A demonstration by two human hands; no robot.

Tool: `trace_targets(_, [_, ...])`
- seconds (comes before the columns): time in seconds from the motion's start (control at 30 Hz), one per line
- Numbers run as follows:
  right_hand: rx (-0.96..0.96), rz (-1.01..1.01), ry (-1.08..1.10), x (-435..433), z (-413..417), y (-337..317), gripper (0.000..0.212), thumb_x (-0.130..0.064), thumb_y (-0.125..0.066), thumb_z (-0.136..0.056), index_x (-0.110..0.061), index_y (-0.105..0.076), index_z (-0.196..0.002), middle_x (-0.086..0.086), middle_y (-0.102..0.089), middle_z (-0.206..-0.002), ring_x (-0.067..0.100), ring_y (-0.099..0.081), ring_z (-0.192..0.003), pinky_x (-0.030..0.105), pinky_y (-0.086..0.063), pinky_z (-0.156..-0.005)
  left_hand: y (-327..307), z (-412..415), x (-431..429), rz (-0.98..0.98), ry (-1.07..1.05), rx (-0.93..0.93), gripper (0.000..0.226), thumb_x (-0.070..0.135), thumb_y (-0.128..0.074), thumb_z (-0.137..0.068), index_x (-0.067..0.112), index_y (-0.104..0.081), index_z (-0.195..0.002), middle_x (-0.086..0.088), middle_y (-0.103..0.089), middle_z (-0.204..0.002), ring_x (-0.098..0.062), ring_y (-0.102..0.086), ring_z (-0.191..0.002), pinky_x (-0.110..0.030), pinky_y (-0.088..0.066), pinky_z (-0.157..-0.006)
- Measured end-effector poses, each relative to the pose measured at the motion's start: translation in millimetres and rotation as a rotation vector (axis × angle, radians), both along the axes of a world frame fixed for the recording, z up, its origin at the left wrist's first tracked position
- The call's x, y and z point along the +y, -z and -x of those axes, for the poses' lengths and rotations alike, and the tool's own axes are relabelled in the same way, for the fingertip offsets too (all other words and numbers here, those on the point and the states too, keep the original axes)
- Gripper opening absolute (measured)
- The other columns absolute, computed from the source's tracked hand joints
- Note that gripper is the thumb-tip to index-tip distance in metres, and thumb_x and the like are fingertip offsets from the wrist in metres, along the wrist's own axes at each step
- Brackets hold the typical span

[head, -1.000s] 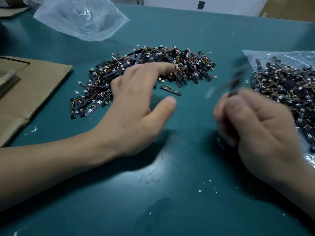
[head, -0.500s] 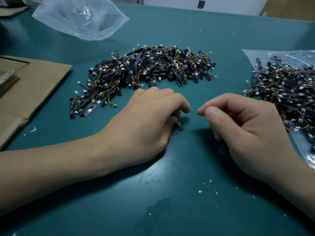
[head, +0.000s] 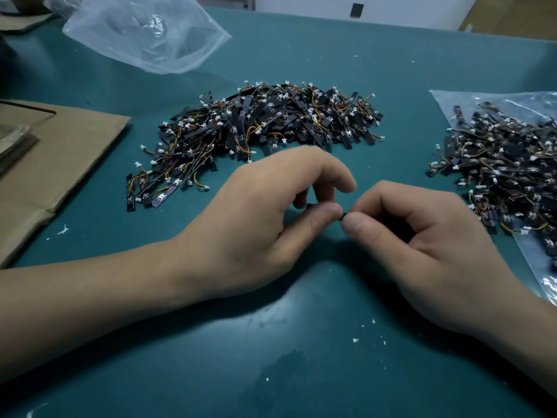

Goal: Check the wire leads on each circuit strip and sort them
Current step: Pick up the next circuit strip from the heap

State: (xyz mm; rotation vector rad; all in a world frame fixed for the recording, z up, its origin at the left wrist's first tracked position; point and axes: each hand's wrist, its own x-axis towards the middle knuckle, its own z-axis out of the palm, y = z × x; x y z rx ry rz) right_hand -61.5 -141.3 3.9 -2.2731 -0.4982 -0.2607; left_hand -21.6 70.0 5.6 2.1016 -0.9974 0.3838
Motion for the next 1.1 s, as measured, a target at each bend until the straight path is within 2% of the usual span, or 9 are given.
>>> trace_targets(0.1, [0.054, -0.157, -0.013, -3.5, -0.3, -1.2, 0.021, -0.025, -0.065, -0.094, -0.019, -0.063, -0.074, -0.003, -0.052, -0.058, 0.002, -0.043, -0.051, 0.014, -0.034, -0.051, -4.0, -0.5, 0.7, -0.012, 0.002, 0.067, 0.006, 0.018, -0.067, -0.095, 0.016, -0.068, -0.100, 0.018, -0.059, -0.086, 0.006, -0.052, -0.080, -0.011, -0.039, -0.075])
trace_targets(0.2, [0.067, -0.140, -0.044, -3.2, -0.3, -0.6, 0.021, -0.025, -0.065, -0.094, -0.020, -0.061, -0.074, -0.008, -0.050, -0.057, 0.001, -0.042, -0.051, 0.012, -0.033, -0.051, -5.3, 0.5, 0.0, 0.000, 0.009, 0.157, 0.005, 0.016, -0.066, -0.095, 0.019, -0.068, -0.092, 0.021, -0.060, -0.079, 0.002, -0.054, -0.071, -0.008, -0.037, -0.067])
trace_targets(0.3, [0.038, -0.152, -0.038, -2.5, 0.8, -0.5, 0.022, -0.035, -0.062, -0.095, -0.021, -0.062, -0.078, -0.007, -0.051, -0.059, 0.003, -0.043, -0.050, 0.013, -0.034, -0.050, -6.5, 0.2, -0.1, 0.036, -0.012, 0.208, 0.008, 0.018, -0.065, -0.096, 0.021, -0.064, -0.088, 0.021, -0.056, -0.074, 0.003, -0.051, -0.066, -0.006, -0.035, -0.065])
trace_targets(0.4, [0.044, -0.166, -0.043, -2.7, 1.2, -0.8, 0.022, -0.038, -0.059, -0.094, -0.022, -0.062, -0.079, -0.005, -0.051, -0.059, 0.005, -0.043, -0.050, 0.014, -0.034, -0.050, -7.6, -1.3, 0.6, -0.003, 0.022, 0.259, 0.011, 0.019, -0.062, -0.098, 0.017, -0.062, -0.088, 0.020, -0.052, -0.072, 0.003, -0.049, -0.065, -0.007, -0.034, -0.064])
trace_targets(0.57, [0.054, -0.170, -0.053, -1.5, 2.5, -1.5, 0.019, -0.039, -0.059, -0.094, -0.024, -0.062, -0.082, -0.008, -0.053, -0.060, 0.008, -0.045, -0.048, 0.017, -0.037, -0.048, -7.9, -3.1, 2.2, -0.015, 0.072, 0.301, 0.011, 0.020, -0.057, -0.100, 0.019, -0.057, -0.088, 0.009, -0.054, -0.073, -0.009, -0.048, -0.068, -0.015, -0.037, -0.064])
trace_targets(0.7, [0.063, -0.195, -0.026, -1.8, 1.9, -2.2, 0.017, -0.042, -0.060, -0.093, -0.026, -0.062, -0.085, -0.002, -0.057, -0.062, 0.015, -0.049, -0.049, 0.029, -0.042, -0.046, -7.6, -2.6, 3.3, 0.031, 0.096, 0.362, 0.010, 0.021, -0.058, -0.099, 0.018, -0.060, -0.089, 0.010, -0.052, -0.069, -0.006, -0.044, -0.061, -0.015, -0.036, -0.059])
trace_targets(0.83, [0.020, -0.174, -0.016, -3.5, 1.1, -2.8, 0.018, -0.039, -0.061, -0.094, -0.025, -0.061, -0.082, 0.001, -0.055, -0.062, 0.017, -0.049, -0.049, 0.033, -0.042, -0.047, -8.1, -0.7, 2.6, 0.060, 0.111, 0.338, 0.009, 0.021, -0.063, -0.096, 0.017, -0.061, -0.088, 0.006, -0.058, -0.072, -0.015, -0.051, -0.062, -0.028, -0.044, -0.059])
trace_targets(0.97, [0.119, -0.188, -0.092, -2.3, 1.4, -2.2, 0.024, -0.042, -0.054, -0.095, -0.023, -0.063, -0.083, 0.002, -0.062, -0.066, 0.016, -0.053, -0.051, 0.032, -0.044, -0.049, -5.0, -1.2, 2.0, 0.055, 0.101, 0.279, 0.010, 0.014, -0.064, -0.094, 0.014, -0.060, -0.085, 0.006, -0.056, -0.071, -0.016, -0.051, -0.063, -0.028, -0.045, -0.060])
trace_targets(1.1, [0.193, -0.232, -0.121, -3.2, 0.3, -2.5, 0.037, -0.042, -0.044, -0.100, -0.020, -0.063, -0.076, -0.001, -0.062, -0.062, 0.011, -0.055, -0.048, 0.019, -0.043, -0.049, -4.4, 0.3, 1.6, 0.045, 0.099, 0.187, 0.007, 0.016, -0.064, -0.097, 0.015, -0.062, -0.091, 0.010, -0.057, -0.077, -0.017, -0.053, -0.068, -0.029, -0.046, -0.064])
